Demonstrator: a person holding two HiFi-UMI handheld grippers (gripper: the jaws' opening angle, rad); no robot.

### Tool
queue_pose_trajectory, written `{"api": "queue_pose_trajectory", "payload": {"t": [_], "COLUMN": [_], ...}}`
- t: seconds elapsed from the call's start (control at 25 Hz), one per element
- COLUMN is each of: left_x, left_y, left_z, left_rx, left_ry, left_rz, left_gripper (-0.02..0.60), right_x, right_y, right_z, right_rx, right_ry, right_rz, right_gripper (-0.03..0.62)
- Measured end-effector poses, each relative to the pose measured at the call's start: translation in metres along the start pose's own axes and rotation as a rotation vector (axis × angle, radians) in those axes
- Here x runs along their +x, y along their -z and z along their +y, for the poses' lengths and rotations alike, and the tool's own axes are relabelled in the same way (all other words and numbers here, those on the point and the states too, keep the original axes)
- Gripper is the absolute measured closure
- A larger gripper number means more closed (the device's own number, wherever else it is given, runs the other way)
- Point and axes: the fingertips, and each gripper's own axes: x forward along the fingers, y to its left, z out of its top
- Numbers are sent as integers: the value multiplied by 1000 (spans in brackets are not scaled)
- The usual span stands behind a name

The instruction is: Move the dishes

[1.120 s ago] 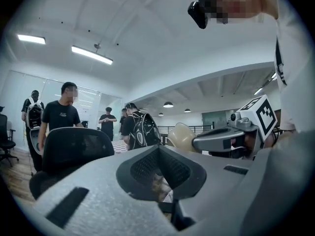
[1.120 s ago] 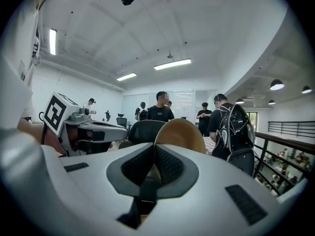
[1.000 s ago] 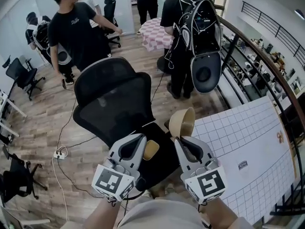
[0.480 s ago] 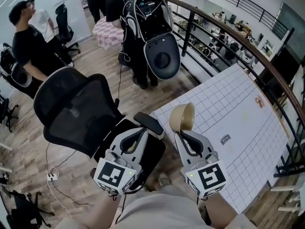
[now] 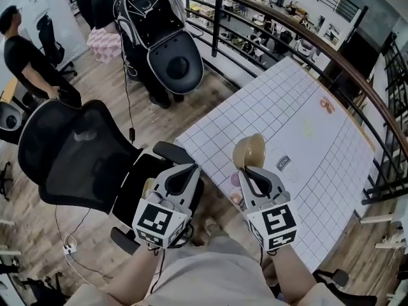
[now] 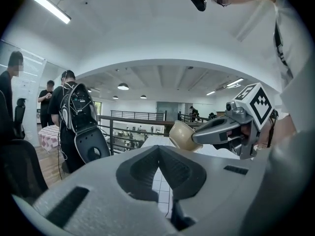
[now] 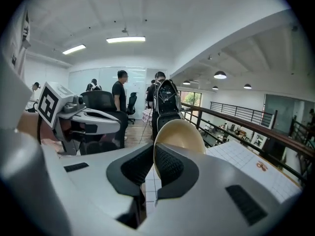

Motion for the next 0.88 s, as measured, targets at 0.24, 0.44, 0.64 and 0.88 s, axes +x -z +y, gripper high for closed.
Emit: {"api": "queue_pose_trajectory", "payload": {"t": [0.24, 0.44, 0.64, 0.88], "left_x": [31, 55, 66, 71], "left_y": [39, 74, 115, 153], "left_z": [-32, -56, -71, -85], "left_rx": [-8, -9, -35, -69], "left_ry": [100, 167, 212, 262], "left_rz": [89, 174, 251, 338], "left_gripper": [568, 568, 568, 568], "right_x": [-3, -5, -6, -4], "right_y": [58, 105, 161, 223], "right_z": [-25, -41, -45, -41], "right_rx": [49, 94, 135, 190], "right_ry": [47, 82, 96, 109], "right_rz": [127, 212, 294, 404], "right_gripper": [566, 566, 566, 566]}}
